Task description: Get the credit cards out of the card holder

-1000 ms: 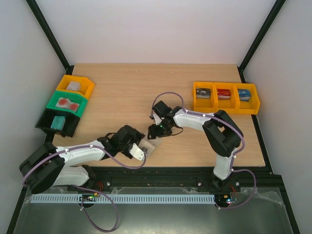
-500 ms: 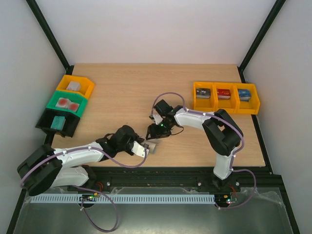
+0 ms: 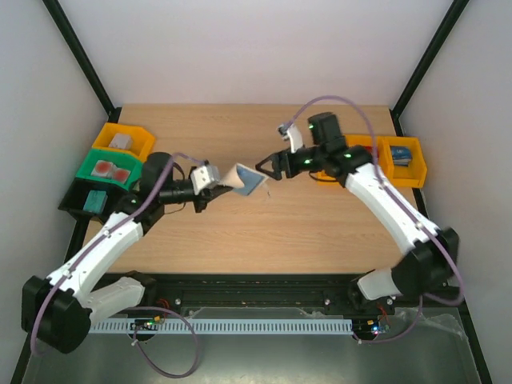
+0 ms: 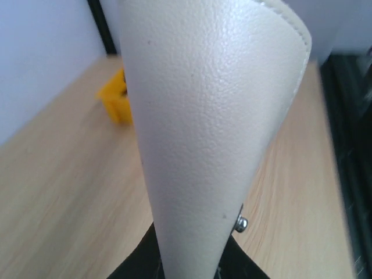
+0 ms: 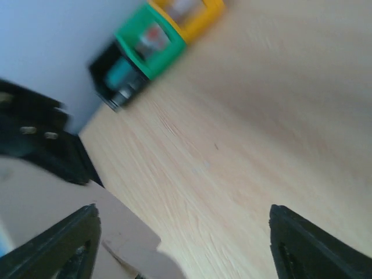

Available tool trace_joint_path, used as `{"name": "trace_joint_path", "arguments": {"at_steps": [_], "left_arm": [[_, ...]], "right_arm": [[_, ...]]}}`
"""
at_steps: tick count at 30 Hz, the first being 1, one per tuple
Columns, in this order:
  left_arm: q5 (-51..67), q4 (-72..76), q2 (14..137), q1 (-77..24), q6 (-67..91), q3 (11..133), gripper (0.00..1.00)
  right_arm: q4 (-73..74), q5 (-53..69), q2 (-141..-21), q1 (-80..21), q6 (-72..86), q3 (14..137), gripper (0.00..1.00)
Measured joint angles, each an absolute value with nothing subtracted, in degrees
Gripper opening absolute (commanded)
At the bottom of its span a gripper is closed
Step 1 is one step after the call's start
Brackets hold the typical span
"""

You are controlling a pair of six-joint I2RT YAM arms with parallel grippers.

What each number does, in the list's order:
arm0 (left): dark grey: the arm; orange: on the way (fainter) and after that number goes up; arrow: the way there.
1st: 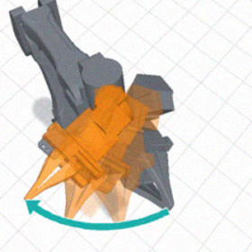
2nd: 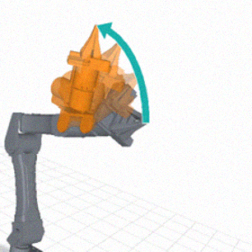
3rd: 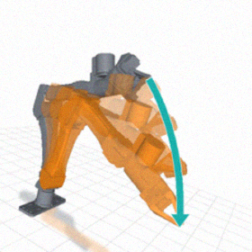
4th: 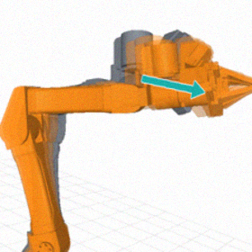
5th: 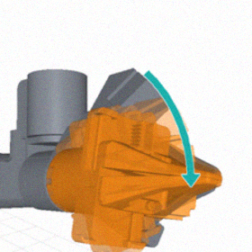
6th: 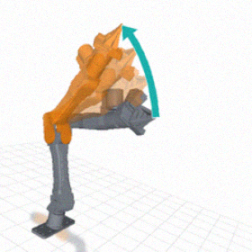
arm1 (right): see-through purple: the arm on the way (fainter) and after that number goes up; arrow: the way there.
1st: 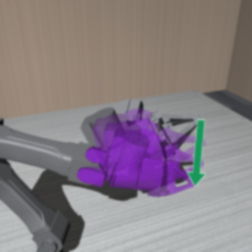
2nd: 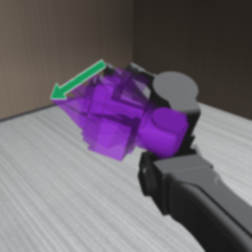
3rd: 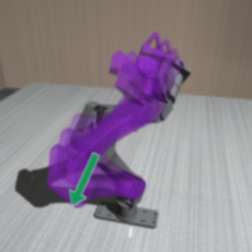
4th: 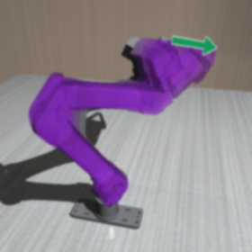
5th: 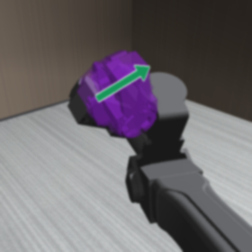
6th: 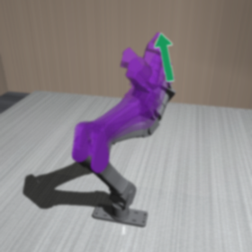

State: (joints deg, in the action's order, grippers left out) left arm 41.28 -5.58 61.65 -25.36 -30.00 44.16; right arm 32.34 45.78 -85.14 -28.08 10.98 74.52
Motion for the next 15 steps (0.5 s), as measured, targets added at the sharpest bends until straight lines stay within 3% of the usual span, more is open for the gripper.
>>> {"name": "trace_joint_path", "arguments": {"at_steps": [7,15], "left_arm": [[57.1,13.7,56.6,-20.6,1.8,45.9,0.02],[62.0,24.9,55.0,-20.2,17.3,50.5,0.02]], "right_arm": [[27.9,51.6,-70.1,-27.5,-0.3,80.2,0.85],[33.7,58.8,-69.3,-27.4,-11.2,86.8,0.85]]}}
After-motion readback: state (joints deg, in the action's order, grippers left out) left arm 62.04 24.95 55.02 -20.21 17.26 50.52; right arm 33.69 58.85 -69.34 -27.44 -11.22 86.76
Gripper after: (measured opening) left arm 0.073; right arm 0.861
